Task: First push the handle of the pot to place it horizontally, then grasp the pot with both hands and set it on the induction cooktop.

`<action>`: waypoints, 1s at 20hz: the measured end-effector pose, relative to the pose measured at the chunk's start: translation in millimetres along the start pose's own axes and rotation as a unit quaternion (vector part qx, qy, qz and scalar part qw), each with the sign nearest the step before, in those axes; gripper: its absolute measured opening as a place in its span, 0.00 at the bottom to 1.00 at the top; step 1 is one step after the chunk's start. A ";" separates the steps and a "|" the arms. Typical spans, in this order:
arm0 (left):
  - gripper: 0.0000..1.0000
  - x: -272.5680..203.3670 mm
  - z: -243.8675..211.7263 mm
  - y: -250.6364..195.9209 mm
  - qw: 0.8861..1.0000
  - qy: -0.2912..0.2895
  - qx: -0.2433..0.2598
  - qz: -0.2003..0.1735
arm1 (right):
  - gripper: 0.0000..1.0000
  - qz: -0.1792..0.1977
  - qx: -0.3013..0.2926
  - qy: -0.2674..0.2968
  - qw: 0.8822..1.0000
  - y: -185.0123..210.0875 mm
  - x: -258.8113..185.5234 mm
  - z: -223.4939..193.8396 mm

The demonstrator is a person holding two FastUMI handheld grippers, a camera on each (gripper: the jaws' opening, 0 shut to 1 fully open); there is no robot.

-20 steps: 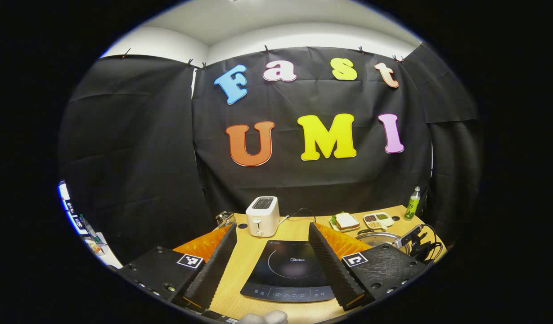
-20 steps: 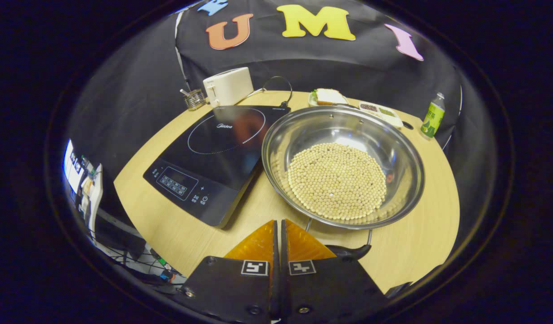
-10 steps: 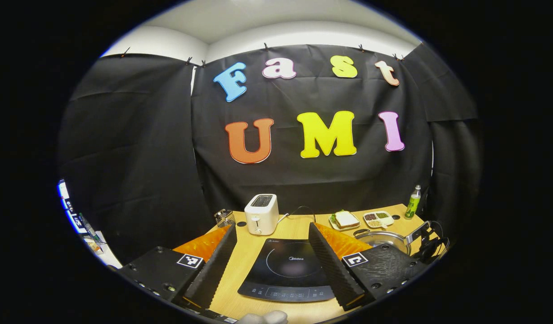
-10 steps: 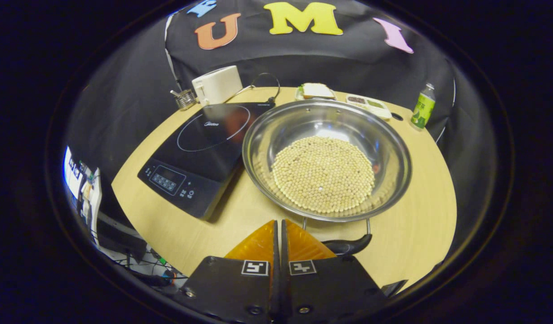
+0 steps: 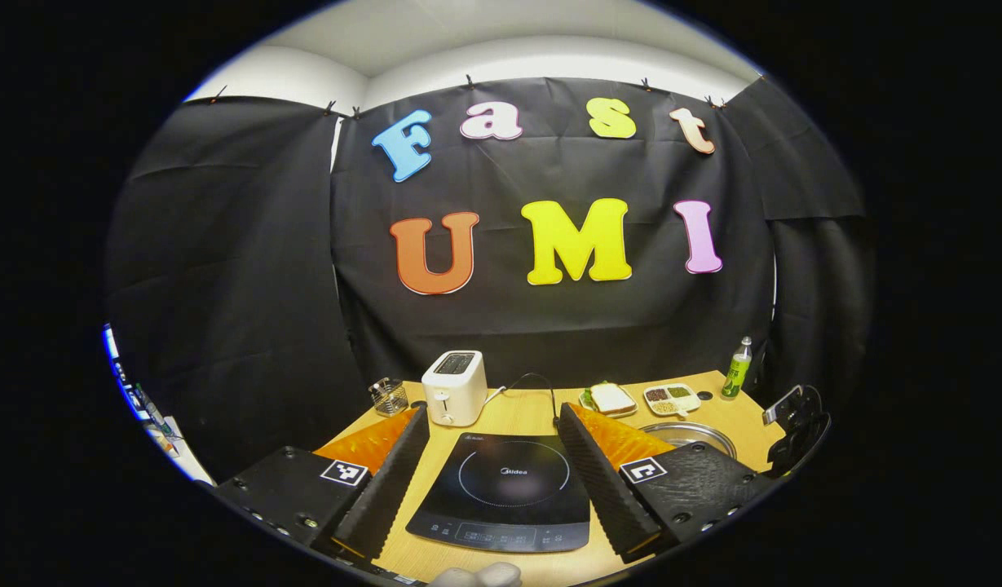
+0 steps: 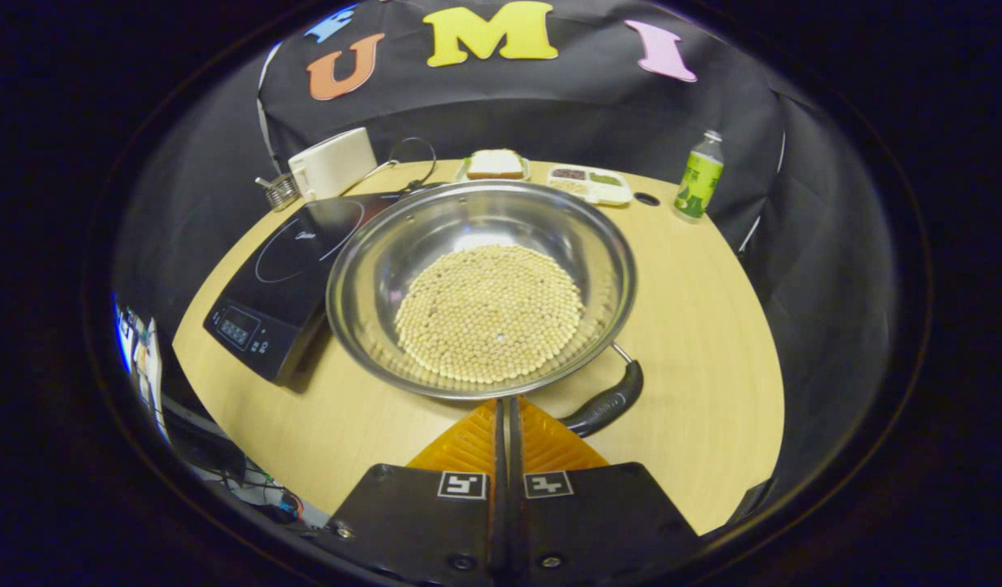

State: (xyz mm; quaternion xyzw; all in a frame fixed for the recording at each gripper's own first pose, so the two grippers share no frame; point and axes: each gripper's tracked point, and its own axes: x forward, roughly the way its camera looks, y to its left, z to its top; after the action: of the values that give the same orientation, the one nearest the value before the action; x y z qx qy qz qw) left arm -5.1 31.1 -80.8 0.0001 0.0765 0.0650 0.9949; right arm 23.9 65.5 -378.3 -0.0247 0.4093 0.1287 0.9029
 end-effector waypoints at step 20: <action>0.96 17.6 -0.2 -41.6 1.000 0.016 -0.004 0.026 | 0.04 -0.024 -0.048 0.000 0.999 -99.3 22.7 31.1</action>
State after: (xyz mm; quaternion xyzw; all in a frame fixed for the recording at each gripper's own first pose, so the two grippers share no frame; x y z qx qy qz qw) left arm 17.4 -7.9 -84.1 -0.0028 0.0920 0.0909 0.9916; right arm 86.1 -20.9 -380.6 -0.0776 0.4021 0.1262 0.9035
